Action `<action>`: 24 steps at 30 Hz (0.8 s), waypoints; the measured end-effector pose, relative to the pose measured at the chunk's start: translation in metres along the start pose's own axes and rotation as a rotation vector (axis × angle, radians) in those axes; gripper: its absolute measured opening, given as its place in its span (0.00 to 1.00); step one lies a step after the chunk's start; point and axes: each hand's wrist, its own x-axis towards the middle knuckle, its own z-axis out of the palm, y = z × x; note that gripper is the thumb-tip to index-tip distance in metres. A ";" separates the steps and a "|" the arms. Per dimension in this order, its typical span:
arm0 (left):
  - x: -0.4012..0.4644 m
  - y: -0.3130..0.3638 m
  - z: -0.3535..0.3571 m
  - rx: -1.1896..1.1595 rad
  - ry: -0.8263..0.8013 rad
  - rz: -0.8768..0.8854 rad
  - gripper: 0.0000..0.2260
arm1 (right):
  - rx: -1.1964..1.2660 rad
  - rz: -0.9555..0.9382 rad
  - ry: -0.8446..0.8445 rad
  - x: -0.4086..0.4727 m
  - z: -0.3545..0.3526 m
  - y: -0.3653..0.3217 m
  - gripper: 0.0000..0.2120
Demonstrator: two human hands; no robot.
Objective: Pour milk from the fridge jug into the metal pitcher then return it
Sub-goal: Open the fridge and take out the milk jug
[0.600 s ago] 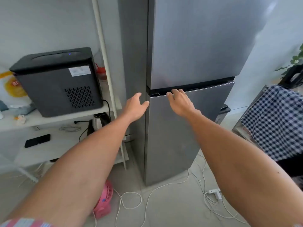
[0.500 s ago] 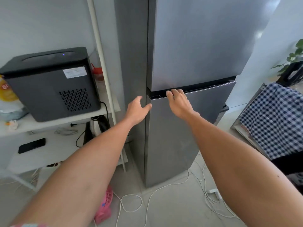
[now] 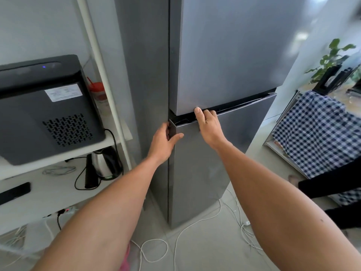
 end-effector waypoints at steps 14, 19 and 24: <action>-0.050 0.016 0.014 0.059 0.027 0.038 0.19 | -0.131 0.113 -0.004 -0.035 -0.033 -0.001 0.24; -0.074 0.032 0.034 -0.037 0.108 -0.041 0.17 | -0.093 0.225 0.022 -0.064 -0.073 0.006 0.30; -0.090 0.051 0.073 0.153 0.034 0.026 0.08 | -0.058 0.271 0.048 -0.104 -0.128 0.020 0.28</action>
